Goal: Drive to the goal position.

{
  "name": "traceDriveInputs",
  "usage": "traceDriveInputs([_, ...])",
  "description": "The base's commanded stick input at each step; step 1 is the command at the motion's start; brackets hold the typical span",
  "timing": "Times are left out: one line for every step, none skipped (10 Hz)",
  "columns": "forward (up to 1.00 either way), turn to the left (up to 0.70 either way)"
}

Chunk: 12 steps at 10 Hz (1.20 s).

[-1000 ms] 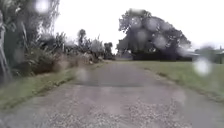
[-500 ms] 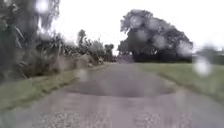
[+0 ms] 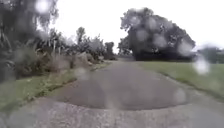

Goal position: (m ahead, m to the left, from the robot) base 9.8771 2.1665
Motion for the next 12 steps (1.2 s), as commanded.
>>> traceDriveInputs([1.00,-0.09])
traceDriveInputs([1.00,-0.40])
traceDriveInputs([1.00,-0.40])
traceDriveInputs([1.00,-0.40])
traceDriveInputs([1.00,-0.29])
traceDriveInputs([1.00,-0.16])
traceDriveInputs([1.00,0.00])
traceDriveInputs([1.00,0.00])
traceDriveInputs([1.00,0.00])
traceDriveInputs([1.00,0.00])
traceDriveInputs([1.00,0.00])
traceDriveInputs([1.00,0.00])
